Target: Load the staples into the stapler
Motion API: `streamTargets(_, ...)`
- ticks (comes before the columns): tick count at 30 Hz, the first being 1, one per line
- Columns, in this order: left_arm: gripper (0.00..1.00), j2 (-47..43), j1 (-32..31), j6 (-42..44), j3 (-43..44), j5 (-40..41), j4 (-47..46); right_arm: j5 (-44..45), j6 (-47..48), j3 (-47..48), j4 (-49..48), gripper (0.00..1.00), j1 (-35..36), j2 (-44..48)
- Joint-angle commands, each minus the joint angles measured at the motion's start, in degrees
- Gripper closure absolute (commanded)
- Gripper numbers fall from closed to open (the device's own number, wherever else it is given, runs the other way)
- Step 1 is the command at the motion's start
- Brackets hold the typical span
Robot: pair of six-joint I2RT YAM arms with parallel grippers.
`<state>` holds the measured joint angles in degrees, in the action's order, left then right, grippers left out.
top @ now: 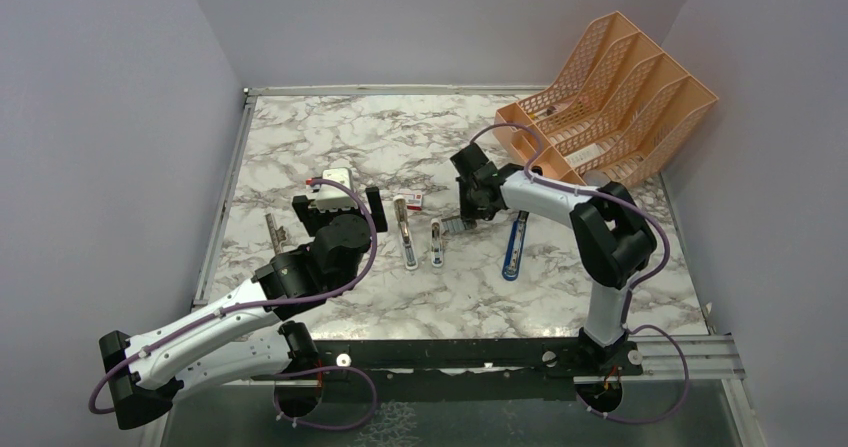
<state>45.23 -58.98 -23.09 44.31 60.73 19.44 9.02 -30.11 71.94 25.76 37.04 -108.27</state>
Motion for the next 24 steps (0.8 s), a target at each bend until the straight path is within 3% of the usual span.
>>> streamTargets(1,0.01,-0.4,0.18,0.15,-0.11,1.06,0.16,-2.52,-4.05,-1.34,1.69,0.8,-0.03,2.8)
streamTargets(24,0.01,-0.56,0.18,-0.02,-0.19,0.97,0.16,-4.05,1.89,-2.03,-1.38,0.68,-0.03,0.53)
